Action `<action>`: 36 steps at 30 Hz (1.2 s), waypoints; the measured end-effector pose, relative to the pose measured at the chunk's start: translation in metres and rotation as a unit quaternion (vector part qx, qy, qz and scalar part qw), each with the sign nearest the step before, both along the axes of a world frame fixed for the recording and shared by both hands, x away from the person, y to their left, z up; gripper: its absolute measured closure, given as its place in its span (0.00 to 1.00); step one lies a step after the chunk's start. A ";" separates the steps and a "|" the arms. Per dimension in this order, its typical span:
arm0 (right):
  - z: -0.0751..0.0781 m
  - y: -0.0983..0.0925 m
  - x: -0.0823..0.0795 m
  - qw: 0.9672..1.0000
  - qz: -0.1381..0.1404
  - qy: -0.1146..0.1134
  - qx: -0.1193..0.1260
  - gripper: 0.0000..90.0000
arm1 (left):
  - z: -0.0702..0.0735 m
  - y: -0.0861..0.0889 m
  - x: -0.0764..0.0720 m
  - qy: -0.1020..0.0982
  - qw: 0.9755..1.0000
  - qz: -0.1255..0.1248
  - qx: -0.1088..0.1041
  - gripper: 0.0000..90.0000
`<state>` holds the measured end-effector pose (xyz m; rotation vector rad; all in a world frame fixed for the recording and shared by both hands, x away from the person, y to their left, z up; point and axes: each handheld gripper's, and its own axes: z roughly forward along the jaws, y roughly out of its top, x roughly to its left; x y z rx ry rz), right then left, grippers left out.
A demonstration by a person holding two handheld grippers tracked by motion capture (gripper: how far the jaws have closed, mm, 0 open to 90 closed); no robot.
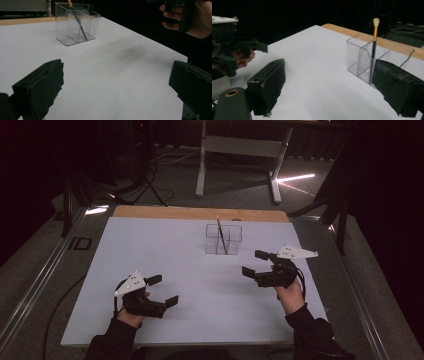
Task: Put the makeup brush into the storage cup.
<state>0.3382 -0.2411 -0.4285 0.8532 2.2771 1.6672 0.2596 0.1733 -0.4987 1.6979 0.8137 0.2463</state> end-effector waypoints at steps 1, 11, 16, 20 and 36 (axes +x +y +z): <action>-0.001 0.000 -0.002 1.000 0.000 -0.001 -0.004 0.13 | 0.000 0.000 0.000 0.000 1.000 -0.001 0.002 0.00; -0.014 -0.006 -0.024 1.000 0.010 -0.011 -0.002 0.13 | 0.001 0.000 -0.002 -0.004 1.000 -0.003 0.001 0.00; -0.019 -0.010 -0.033 0.999 0.024 -0.032 -0.015 0.14 | 0.002 0.000 -0.002 -0.005 1.000 -0.004 0.002 0.00; -0.024 -0.014 -0.037 0.999 0.029 -0.034 -0.021 0.14 | 0.001 0.000 -0.002 -0.004 1.000 -0.005 0.002 0.00; -0.054 -0.024 -0.044 0.998 0.044 -0.002 -0.053 0.15 | 0.002 0.000 -0.002 -0.007 1.000 -0.005 0.001 0.00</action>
